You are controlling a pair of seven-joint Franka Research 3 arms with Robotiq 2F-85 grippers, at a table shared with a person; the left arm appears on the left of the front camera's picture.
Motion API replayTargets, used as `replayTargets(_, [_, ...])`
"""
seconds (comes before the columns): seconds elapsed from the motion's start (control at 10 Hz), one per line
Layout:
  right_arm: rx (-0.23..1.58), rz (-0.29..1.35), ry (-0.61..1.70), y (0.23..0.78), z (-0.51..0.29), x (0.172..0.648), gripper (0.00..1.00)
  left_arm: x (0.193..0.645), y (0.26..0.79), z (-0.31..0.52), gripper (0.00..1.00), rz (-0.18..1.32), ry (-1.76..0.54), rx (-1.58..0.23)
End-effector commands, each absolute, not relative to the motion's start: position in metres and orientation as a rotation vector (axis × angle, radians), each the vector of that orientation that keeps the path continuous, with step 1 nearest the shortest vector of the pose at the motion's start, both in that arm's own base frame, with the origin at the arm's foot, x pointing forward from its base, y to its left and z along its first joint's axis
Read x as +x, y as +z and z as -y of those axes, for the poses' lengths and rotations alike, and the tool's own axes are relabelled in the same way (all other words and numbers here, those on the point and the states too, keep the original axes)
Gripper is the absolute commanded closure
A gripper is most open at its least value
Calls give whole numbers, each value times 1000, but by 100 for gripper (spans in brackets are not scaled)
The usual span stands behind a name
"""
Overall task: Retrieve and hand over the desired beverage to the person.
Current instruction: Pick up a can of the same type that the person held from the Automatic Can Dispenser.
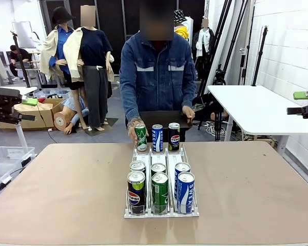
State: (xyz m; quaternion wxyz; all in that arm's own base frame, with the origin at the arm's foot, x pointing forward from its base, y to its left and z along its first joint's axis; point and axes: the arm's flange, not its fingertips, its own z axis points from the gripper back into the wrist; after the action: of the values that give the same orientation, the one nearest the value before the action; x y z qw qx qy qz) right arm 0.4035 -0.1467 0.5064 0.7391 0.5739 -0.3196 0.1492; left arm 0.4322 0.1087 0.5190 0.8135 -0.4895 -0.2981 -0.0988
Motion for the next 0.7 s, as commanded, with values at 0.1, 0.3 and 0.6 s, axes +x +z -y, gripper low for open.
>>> replayTargets(0.1, [1273,703,332,506,146,403,0,431,520,-109,0,652,-207,-1042])
replayTargets(0.3, [1273,703,332,506,146,403,0,431,520,-109,0,652,-207,-1042])
replayTargets(0.6, [1273,703,332,506,146,403,0,431,520,-109,0,652,-207,-1042])
